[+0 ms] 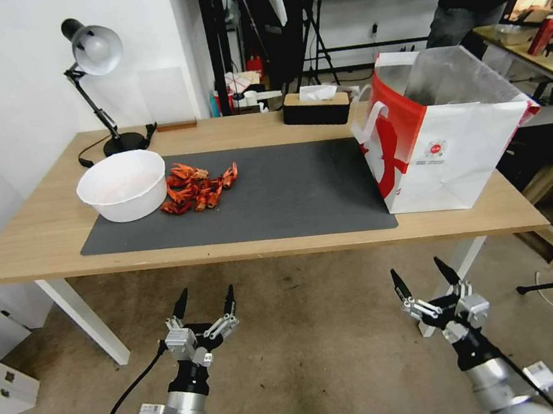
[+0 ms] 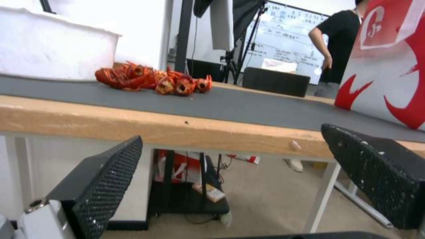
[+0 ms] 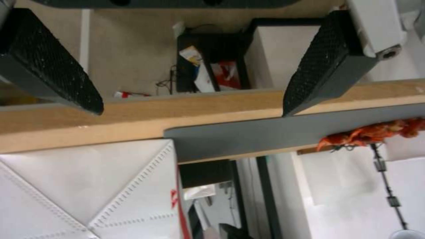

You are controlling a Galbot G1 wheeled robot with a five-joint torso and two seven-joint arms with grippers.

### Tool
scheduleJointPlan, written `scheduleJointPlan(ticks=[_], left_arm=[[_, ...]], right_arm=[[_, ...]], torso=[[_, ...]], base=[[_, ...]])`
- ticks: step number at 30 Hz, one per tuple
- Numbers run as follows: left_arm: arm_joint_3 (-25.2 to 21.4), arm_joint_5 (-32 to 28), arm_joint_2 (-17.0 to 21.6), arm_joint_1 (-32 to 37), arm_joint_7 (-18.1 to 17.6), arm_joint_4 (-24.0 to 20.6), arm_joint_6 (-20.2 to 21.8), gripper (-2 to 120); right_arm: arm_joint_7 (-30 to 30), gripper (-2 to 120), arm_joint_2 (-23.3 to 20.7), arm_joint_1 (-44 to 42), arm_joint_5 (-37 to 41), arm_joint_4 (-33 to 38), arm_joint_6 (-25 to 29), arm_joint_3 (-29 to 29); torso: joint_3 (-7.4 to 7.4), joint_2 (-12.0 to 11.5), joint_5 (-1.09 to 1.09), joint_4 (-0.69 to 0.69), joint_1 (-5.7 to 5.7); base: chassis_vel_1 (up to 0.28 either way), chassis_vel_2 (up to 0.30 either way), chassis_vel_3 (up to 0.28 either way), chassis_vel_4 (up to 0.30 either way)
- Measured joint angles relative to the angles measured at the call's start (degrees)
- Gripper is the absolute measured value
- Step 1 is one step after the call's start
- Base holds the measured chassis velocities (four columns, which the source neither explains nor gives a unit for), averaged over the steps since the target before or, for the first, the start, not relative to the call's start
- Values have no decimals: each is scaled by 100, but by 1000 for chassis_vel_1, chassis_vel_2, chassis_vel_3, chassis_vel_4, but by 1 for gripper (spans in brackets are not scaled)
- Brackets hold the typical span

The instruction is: Close the takeout container lid, then place the container into the takeout bag.

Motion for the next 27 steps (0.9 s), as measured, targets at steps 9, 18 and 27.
scheduleJointPlan(ticks=[9, 18, 27], left_arm=[[16, 90, -18, 33, 37, 58, -70, 100], [16, 99, -18, 33, 35, 60, -73, 100], [18, 99, -18, 32, 32, 61, -73, 100]], right_arm=[[71, 100, 45, 55, 63, -95, 70, -51], [66, 100, 30, 75, 83, -95, 66, -54], [62, 100, 24, 81, 89, -93, 52, -54]], torso=[[0, 0, -1, 0, 0], [0, 0, 0, -1, 0], [0, 0, 0, -1, 0]], base=[[0, 0, 0, 0], [0, 0, 0, 0], [0, 0, 0, 0]])
